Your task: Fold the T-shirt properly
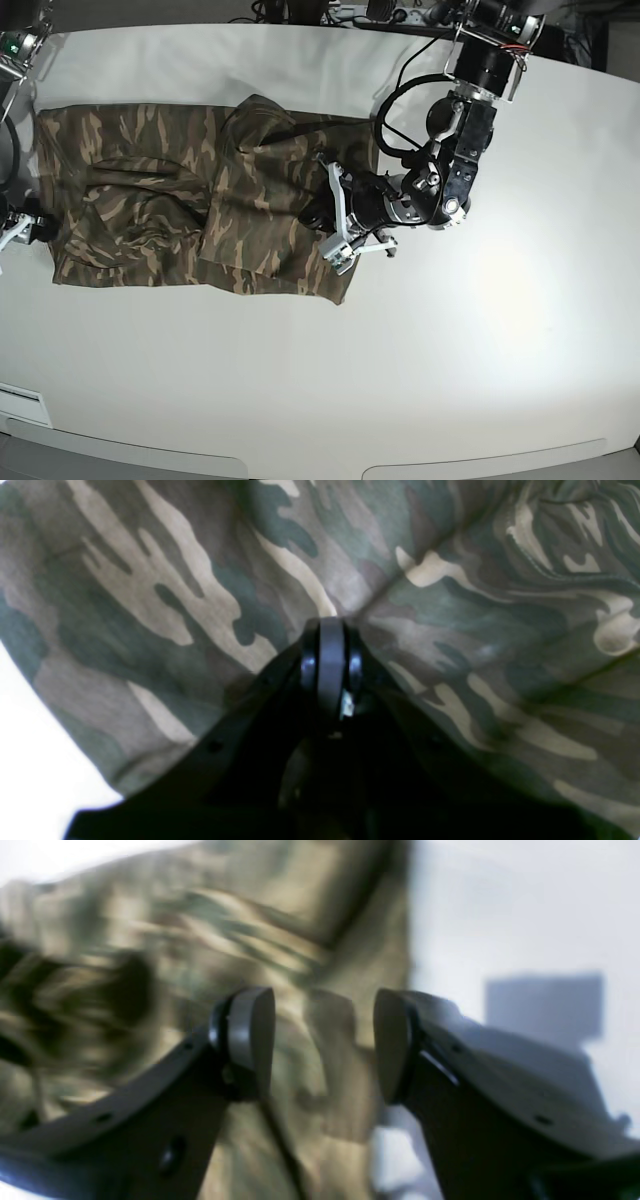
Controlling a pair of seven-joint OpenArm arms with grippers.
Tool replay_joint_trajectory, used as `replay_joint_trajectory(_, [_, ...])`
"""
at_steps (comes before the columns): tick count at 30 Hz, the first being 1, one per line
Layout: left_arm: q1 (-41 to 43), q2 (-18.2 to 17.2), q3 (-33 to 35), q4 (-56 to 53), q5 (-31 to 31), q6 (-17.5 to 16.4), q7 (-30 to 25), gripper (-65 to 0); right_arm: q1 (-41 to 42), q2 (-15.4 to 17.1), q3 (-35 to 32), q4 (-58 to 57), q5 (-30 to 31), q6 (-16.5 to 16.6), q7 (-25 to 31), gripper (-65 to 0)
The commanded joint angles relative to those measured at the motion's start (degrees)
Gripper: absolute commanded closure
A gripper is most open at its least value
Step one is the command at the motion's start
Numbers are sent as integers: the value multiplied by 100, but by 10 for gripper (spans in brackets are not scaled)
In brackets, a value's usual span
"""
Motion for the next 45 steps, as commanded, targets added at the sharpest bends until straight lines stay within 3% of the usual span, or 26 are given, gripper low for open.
replay_joint_trajectory(1, [63,-177,-11,-122,898,306,1054,0,118,254,33,74,116,-52,20,-343])
replay_joint_trajectory(3, [66,-175,-11,-122,896,306,1054,0,118,367,33,74,179,-162,-164,-343])
replay_joint_trajectory(7, [66,-190,-11,-122,898,304,1102,0,-116,382,201,74,389,-57,-393,-351])
replay_joint_trajectory(11, [63,-195,-11,-120,898,304,1191,0,-737,306,476,63,389,-55,-144,-420])
replay_joint_trajectory(14, [63,-192,-11,-120,896,282,1187,0,-1178,227,702,61,431,-146,133,-437])
replay_joint_trajectory(17, [66,-192,-11,-120,848,284,1200,0,-1499,142,901,61,997,-90,168,-437])
replay_joint_trajectory(20, [68,-192,-11,-120,721,284,1263,0,-1696,-72,927,61,1255,79,166,-437])
replay_joint_trajectory(26, [63,-188,-11,-120,651,282,1270,0,-1672,-885,925,61,1263,474,-33,-437])
replay_joint_trajectory(30, [63,-190,-11,-120,599,282,1270,0,-1593,-1165,920,63,1572,605,-236,-437])
replay_joint_trajectory(34, [68,-192,-11,-120,599,282,1342,0,-1561,-1274,918,63,2223,605,-579,-437])
replay_joint_trajectory(43, [33,-190,-11,-118,595,282,1349,0,-1403,-1357,470,63,2173,605,-586,-434])
replay_joint_trajectory(45, [33,-190,-11,-118,597,282,1349,0,-1316,-1357,413,63,2168,605,-546,-396])
